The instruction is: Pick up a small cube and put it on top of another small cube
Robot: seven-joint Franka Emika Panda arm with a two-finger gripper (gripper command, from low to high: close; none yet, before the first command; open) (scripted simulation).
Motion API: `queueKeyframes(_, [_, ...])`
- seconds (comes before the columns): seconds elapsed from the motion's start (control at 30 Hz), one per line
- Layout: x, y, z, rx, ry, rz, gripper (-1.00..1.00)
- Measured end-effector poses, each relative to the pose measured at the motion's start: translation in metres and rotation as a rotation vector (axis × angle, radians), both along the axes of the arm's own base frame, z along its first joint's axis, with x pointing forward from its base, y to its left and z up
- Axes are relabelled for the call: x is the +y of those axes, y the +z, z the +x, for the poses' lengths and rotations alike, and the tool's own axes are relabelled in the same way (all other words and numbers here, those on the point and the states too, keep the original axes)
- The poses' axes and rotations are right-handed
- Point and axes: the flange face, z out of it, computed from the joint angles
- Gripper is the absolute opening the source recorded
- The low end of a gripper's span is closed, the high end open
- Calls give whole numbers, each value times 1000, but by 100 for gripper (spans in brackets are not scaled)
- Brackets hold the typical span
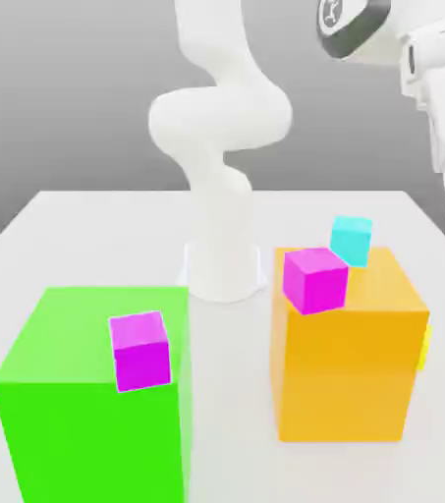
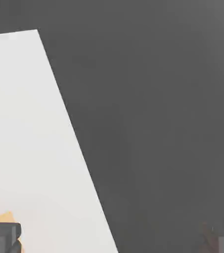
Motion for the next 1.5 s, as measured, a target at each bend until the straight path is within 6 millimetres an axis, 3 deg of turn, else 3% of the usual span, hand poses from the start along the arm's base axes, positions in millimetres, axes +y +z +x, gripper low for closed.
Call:
queueKeyframes(0.13, [38,-61,-38,50,302,-105,0])
queueKeyframes(0.23, [48,-91,-58,91,461,-152,0])
queueKeyframes(0.6, [58,-185,-130,237,996,-284,0])
queueKeyframes(0.7, [59,-198,-150,248,1147,-314,0])
queueKeyframes(0.9, [59,-251,-153,249,1183,-319,0])
queueKeyframes(0.93, [59,-260,-153,249,1183,-320,-100])
queueKeyframes(1.13, [59,-263,-153,246,1179,-318,-100])
queueKeyframes(1.2, [59,-255,-153,249,1182,-320,-100])
queueKeyframes(1.37, [58,-210,-153,250,1183,-322,-100])
queueKeyframes(1.5, [83,-141,-126,129,1121,-263,-100])
